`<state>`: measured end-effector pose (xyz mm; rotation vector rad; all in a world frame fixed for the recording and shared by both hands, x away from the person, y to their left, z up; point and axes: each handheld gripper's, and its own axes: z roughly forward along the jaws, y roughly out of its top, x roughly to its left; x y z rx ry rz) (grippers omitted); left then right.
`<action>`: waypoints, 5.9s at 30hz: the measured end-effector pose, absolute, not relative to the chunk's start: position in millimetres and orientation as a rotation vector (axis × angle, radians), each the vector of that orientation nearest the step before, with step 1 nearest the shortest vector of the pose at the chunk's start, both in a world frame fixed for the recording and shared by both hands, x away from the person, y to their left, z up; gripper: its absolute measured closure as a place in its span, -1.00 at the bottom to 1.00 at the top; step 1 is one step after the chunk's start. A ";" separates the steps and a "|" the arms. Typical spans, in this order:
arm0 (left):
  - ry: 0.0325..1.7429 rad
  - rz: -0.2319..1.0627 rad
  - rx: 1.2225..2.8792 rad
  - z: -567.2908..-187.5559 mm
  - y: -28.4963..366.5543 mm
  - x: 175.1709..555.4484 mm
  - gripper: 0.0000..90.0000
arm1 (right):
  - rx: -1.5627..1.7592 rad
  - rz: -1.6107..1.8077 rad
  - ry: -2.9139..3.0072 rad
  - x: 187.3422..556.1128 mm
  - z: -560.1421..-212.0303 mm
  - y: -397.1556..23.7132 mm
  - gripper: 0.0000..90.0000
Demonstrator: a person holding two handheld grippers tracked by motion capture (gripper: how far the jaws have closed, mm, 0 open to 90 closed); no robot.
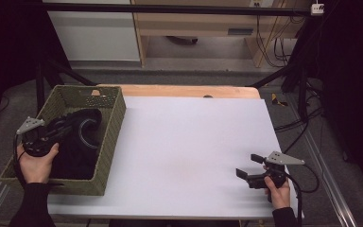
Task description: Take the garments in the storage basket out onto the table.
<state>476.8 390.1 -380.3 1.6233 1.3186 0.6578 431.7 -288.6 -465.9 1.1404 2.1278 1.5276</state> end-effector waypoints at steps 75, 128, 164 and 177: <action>1.115 0.782 1.390 -260.4 391.0 440.1 0.79 | 1.140 1.533 2.120 431.9 -465.3 -289.7 -0.90; 0.951 0.840 1.284 -180.1 357.8 424.6 0.79 | 1.143 1.534 2.123 431.9 -465.3 -289.7 -0.90; 0.818 0.767 1.314 -156.8 288.0 433.5 0.79 | 1.143 1.534 2.125 432.2 -465.5 -289.5 -0.90; 0.771 0.717 1.371 -159.5 242.6 445.6 0.79 | 1.137 1.533 2.125 432.2 -465.1 -290.2 -0.90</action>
